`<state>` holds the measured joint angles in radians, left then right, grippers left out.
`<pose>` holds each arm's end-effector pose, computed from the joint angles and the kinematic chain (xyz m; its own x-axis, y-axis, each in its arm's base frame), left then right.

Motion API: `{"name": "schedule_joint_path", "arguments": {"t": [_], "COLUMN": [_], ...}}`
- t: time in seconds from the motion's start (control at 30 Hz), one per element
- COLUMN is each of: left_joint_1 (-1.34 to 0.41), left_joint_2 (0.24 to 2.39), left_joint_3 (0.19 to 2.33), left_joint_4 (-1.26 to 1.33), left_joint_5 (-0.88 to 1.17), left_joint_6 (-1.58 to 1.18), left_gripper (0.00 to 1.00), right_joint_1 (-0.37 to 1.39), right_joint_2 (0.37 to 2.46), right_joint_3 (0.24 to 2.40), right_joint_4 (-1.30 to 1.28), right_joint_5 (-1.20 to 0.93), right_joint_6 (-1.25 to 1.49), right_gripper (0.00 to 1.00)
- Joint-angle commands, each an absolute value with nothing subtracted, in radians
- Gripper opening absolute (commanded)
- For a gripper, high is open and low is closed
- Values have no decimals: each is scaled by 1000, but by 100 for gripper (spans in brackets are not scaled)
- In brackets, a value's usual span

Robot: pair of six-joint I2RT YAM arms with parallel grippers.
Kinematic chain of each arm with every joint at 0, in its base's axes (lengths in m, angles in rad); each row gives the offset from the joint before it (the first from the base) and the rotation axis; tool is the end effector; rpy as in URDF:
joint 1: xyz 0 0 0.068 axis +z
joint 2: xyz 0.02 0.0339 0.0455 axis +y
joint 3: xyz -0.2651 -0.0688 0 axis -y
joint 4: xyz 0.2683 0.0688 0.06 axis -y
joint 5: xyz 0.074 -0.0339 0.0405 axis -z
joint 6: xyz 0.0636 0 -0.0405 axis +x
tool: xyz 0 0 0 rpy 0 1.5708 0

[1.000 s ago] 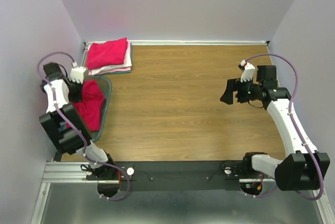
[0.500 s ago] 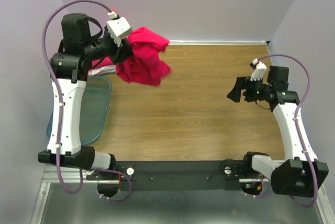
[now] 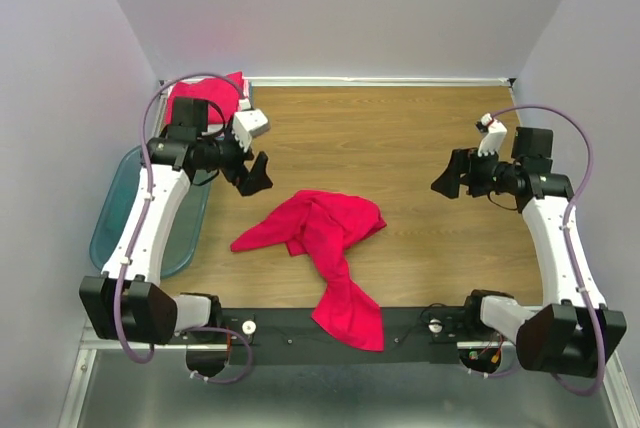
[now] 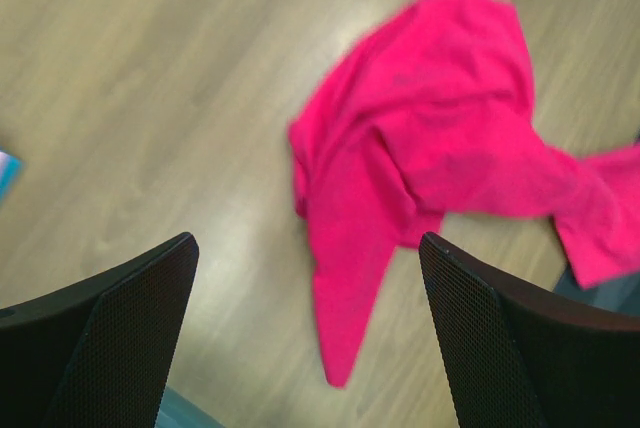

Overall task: Fold and stack the t-shirts
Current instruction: Move the tshirt to the center of the board, then flatten out the tshirt

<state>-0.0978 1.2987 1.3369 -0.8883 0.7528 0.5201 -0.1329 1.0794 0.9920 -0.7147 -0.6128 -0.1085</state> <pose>0.2884 -0.0720 0.3486 -0.3903 0.4027 -0.8279 0.8231 0.5556 -0.1178 0.2576 0.0025 0.2930 -0.6771 0.0011 -0.7359 -0.3634 0.8690 0.3357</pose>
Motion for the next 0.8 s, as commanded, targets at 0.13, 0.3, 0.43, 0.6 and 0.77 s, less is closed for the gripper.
{"name": "schedule_joint_path", "arguments": {"t": [0.13,0.3,0.43,0.6,0.77], "left_joint_1": [-273,-374,-400,-403,-410], "left_joint_2": [1198,1363,1400,1445,1468], "left_joint_3": [1118,1056,994,933,867], "left_joint_4": [-861,-818,-744,-687,-629], "left_joint_5": [677,480,350,266,201], "left_joint_6": [684,731,732,733,727], "left_gripper": [98,98,98,98,96], "right_joint_1": [-63,135,193,291,392], "right_joint_2": [1219,1337,1465,1574,1692], "right_joint_3": [1009,1014,1035,1081,1100], "right_joint_4": [-802,-795,-756,-672,-614], "right_joint_5": [-695,-559,-557,-537,-497], "right_joint_6": [-221,-241,-236,-227,-215], "right_gripper": [100,100,100,100,100]}}
